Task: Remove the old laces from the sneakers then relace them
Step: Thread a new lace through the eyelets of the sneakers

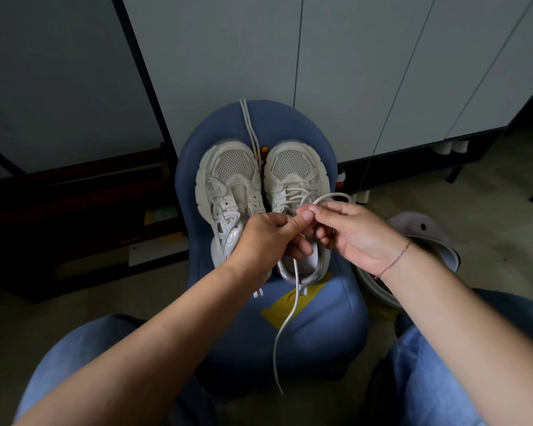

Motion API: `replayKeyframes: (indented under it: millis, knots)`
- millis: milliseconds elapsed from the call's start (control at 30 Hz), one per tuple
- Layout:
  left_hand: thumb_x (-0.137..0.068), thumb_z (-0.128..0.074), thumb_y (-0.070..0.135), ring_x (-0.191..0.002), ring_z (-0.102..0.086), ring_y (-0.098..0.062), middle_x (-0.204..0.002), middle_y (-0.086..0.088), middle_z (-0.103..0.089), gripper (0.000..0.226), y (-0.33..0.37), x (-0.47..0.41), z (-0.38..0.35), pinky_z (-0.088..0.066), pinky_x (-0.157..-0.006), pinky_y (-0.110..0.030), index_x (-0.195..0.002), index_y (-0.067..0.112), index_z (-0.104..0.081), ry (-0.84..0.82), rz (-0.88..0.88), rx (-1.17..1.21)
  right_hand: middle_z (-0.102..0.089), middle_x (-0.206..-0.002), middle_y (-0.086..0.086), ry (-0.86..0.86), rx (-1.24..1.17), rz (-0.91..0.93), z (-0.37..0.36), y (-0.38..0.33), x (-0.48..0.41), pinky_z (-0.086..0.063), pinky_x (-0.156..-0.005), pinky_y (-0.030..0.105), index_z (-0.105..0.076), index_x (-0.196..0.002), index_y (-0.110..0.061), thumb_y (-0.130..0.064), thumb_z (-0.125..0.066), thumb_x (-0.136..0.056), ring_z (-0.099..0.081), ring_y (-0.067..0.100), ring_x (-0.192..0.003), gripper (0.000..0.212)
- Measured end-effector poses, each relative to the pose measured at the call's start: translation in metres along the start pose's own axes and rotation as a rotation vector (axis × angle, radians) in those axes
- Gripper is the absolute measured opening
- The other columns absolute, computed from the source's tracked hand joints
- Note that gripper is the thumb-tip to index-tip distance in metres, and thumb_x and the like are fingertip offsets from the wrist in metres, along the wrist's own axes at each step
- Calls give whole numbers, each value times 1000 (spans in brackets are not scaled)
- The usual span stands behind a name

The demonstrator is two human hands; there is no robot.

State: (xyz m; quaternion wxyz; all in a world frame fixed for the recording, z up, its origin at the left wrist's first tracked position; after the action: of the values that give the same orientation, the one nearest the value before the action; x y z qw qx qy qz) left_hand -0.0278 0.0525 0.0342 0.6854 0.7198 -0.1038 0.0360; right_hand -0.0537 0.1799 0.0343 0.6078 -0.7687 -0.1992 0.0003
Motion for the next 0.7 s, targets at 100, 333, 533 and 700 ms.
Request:
replayKeyframes:
  millis: [100,333,533,700]
  knots:
    - [-93,-62,27,-39,-51,-7,-48,-2,-61,31,2,-2,-2,-44,-47,-14,-71,4,-64,21,-10,7,-64,-66,-1,-50,-89,-46,2,1,1,-41,-49,13,-68,-88,-7,-13,-59,-76,-48,4,-52,16]
    - [-97,-58,22,-46,-55,-5,-59,-2,-65,29,3,-11,-8,-46,-52,-17,-74,6,-66,116,-8,98,-60,-58,-3,134,26,113,20,-6,-8,-41,-48,13,-63,-78,-7,-2,-56,-89,-51,4,-49,14]
    - [-96,-58,9,-77,-63,-12,-73,3,-69,27,-6,-11,-3,-49,-79,-27,-75,22,-68,268,0,38,-63,-53,-7,326,249,183,40,4,-26,-45,-50,12,-64,-70,-11,-7,-60,-90,-56,-2,-48,21]
    - [-101,-44,4,-79,-63,-17,-76,-6,-67,36,-6,-7,-12,-51,-78,-26,-74,13,-66,179,88,206,-63,-55,-6,359,356,239,39,9,-37,-46,-50,12,-63,-67,-15,-7,-60,-91,-57,-1,-48,25]
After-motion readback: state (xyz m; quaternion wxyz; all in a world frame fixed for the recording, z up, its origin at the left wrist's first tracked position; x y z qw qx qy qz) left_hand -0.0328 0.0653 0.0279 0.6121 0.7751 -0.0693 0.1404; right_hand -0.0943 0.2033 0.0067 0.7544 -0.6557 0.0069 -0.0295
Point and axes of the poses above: each hand's wrist, its own x-axis away from the middle knuckle, its own z-axis out of the back of the hand, y = z × x, the point moved 4 cm from there along -x, towards the middle knuckle
